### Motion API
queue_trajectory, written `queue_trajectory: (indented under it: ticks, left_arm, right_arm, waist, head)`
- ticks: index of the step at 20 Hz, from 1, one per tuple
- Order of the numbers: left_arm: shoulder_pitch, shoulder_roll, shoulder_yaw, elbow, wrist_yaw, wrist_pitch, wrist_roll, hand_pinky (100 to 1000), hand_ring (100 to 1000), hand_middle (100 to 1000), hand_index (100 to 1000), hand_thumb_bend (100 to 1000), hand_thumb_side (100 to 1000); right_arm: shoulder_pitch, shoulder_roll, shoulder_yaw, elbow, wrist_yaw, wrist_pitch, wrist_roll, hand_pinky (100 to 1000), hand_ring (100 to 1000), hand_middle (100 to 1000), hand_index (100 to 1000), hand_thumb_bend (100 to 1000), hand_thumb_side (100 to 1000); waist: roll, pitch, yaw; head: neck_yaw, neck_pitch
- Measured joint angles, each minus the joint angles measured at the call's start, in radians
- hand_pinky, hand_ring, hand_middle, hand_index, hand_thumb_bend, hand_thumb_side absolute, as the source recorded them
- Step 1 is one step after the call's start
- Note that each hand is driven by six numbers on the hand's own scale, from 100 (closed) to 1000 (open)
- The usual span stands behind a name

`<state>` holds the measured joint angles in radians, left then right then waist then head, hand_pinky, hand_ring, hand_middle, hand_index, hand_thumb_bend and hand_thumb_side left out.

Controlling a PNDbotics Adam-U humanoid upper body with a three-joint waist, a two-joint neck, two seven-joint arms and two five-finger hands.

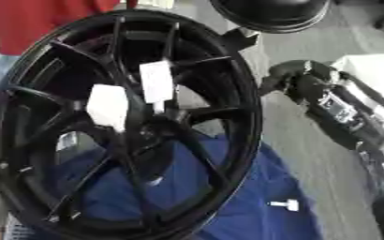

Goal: Pull the pin out of the wheel hub.

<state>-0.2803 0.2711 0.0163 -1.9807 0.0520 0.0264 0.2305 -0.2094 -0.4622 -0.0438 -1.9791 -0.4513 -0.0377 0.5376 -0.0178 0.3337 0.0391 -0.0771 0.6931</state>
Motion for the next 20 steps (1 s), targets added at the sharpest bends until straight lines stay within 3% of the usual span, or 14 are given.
queue_trajectory:
  ticks: [13,16,20]
  left_arm:
    - [0.004,0.0,0.0,0.0,0.0,0.003,0.003,715,679,597,726,100,600]
    - [0.007,0.0,0.0,0.0,0.0,0.003,0.003,714,679,597,726,100,600]
    - [0.009,0.0,-0.001,0.0,0.0,0.005,0.004,714,680,597,725,100,600]
  right_arm:
    - [-0.005,-0.01,0.001,0.0,-0.014,-0.019,0.003,1000,753,685,802,100,584]
    - [-0.028,-0.058,0.008,0.0,-0.033,-0.074,0.018,1000,763,700,812,100,553]
    - [-0.071,-0.179,0.027,0.0,-0.039,-0.19,0.061,1000,777,718,826,100,511]
  waist:
    - [-0.004,0.0,-0.002]
    - [-0.01,-0.001,-0.003]
    - [-0.019,-0.01,-0.003]
  head:
    - [0.0,0.0]
    - [-0.001,0.001]
    - [-0.004,0.009]
